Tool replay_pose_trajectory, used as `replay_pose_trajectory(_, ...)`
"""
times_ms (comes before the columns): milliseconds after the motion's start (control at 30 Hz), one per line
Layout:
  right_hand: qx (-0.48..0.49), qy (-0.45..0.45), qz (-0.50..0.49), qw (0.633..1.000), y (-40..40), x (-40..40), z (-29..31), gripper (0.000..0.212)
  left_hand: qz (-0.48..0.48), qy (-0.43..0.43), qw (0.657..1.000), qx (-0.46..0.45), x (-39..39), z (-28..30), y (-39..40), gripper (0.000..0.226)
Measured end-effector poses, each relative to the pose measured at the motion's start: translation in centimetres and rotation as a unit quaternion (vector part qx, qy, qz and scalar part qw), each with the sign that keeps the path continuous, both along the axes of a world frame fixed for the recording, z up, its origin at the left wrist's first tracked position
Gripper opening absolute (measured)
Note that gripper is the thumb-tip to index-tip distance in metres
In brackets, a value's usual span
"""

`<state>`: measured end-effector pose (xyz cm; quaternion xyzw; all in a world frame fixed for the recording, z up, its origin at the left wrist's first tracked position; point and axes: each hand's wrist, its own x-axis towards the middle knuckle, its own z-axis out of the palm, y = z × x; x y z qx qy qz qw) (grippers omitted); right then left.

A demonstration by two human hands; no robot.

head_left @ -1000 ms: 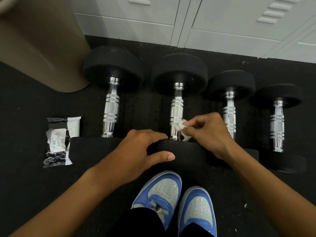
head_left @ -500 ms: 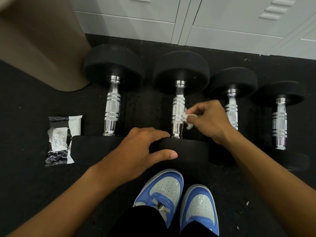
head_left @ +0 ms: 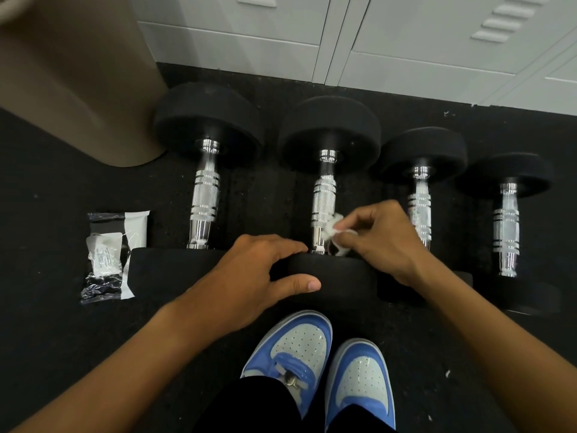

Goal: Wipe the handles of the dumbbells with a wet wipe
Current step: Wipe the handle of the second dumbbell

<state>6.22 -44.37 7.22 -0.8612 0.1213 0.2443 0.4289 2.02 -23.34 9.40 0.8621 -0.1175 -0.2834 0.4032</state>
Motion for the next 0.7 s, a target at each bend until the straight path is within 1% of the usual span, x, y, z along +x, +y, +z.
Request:
replay_pose_trajectory(67,-0.013,0.03,0.007,0.999,-0.1,0.0,-0.4,0.013,-0.004,0.0,1.0,0.003,0.0,0.0,0.0,0.075)
replay_pose_trajectory(133,-0.016,0.024,0.006,1.0,-0.3,0.8,-0.5,0.012,-0.007,0.0,1.0,0.004,0.1,0.1,-0.1,0.074)
replay_pose_trajectory(233,0.014,0.009,0.011,1.0,-0.4,0.9,0.2,0.007,-0.006,-0.002,1.0,0.009,0.1,0.2,-0.1,0.073)
replay_pose_trajectory(333,0.027,0.06,0.062,0.996,-0.2,0.1,1.0,0.006,-0.006,0.002,1.0,0.008,0.0,0.3,-0.1,0.074)
replay_pose_trajectory(400,0.031,0.081,0.067,0.994,-0.2,0.7,1.1,0.007,-0.007,0.003,1.0,0.008,0.0,0.3,-0.1,0.075)
replay_pose_trajectory(500,0.039,0.054,0.047,0.997,-0.4,1.6,1.3,0.007,-0.01,0.001,1.0,0.019,0.0,0.0,0.0,0.078)
replay_pose_trajectory(567,0.035,0.044,0.078,0.995,-0.4,1.1,1.4,0.005,-0.007,0.005,1.0,0.021,0.0,-0.2,0.1,0.077)
replay_pose_trajectory(633,0.019,0.055,0.117,0.991,-0.3,0.5,1.5,0.003,-0.004,0.006,1.0,0.017,0.0,-0.2,0.2,0.075)
replay_pose_trajectory(700,-0.002,0.07,0.118,0.99,-0.4,0.9,1.1,0.006,-0.003,0.006,1.0,0.015,-0.1,-0.2,0.1,0.075)
